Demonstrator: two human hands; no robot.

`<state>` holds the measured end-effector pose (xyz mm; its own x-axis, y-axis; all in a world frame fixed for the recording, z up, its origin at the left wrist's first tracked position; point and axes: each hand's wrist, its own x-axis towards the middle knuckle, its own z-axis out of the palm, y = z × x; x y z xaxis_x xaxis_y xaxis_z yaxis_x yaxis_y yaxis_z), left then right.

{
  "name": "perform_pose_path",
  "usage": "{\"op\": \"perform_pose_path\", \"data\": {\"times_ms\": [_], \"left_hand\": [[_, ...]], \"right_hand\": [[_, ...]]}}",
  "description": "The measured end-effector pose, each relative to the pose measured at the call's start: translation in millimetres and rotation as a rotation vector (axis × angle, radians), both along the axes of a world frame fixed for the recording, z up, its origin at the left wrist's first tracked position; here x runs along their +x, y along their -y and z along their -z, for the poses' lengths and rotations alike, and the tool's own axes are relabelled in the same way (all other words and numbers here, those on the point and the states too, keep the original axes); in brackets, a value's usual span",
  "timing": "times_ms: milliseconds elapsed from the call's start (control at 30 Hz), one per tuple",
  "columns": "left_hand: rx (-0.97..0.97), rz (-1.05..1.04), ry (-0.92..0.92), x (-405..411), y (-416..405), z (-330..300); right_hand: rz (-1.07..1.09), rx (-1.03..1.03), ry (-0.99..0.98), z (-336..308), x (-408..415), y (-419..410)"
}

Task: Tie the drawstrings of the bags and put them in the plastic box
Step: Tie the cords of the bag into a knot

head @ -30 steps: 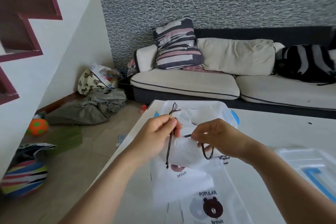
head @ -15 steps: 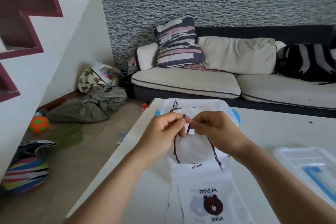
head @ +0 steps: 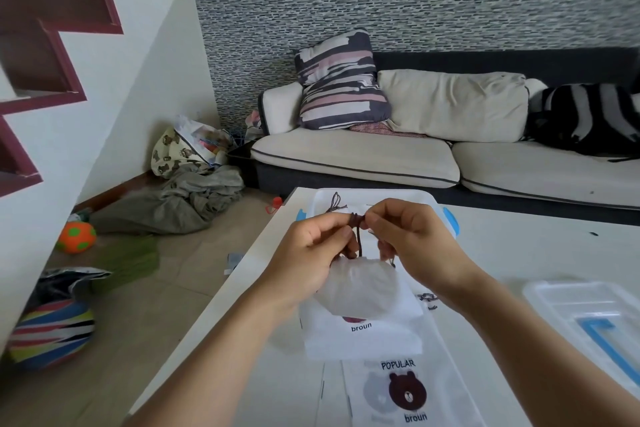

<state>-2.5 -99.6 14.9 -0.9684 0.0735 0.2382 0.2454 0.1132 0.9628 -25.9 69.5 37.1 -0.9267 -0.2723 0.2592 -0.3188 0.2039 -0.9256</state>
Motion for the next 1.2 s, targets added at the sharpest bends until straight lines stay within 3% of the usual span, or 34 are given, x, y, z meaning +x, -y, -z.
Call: {"op": "perform_pose_path", "data": {"times_ms": [133,333,500,667,800,867,967,1100,1200], "left_hand": [[0.024,-0.041,-0.041,-1.0,-2.3,2.7],[-0.036,-0.009,-0.039,-0.4,1.4,-3.0],[-0.074,0.061,-0.022,2.5,0.0,-3.4],[-0.014,0.131,-0.007,3.1,0.6,-6.0],[0.139,0.049,0.071,0.8,-0.8,-2.9],[0.280,-0.014,0.165,-1.8,-1.4,-1.2],[0.432,-0.073,0.259,-4.2,0.0,-1.9],[0.514,-0.075,0.308,-5.5,2.4,-3.7],[0.460,-0.117,0.302,-6.6,-0.1,-0.6]], "right_hand": [[0.053,-0.012,0.068,-0.3,-1.9,-1.1],[-0.040,0.034,-0.178,-1.8,-0.3,-6.1],[-0.046,0.052,-0.242,-1.4,-3.7,-8.6],[-0.054,-0.178,0.021,-0.6,-5.9,-9.5],[-0.033,-0.166,0.085,3.4,-10.0,-7.8],[0.016,-0.107,0.112,2.4,-13.6,-11.0],[0.071,0.143,0.097,-5.0,-15.9,-23.7],[0.140,0.551,-0.117,-14.0,-11.0,-31.8],[0.090,0.541,-0.156,-21.7,-2.6,-27.0]]}}
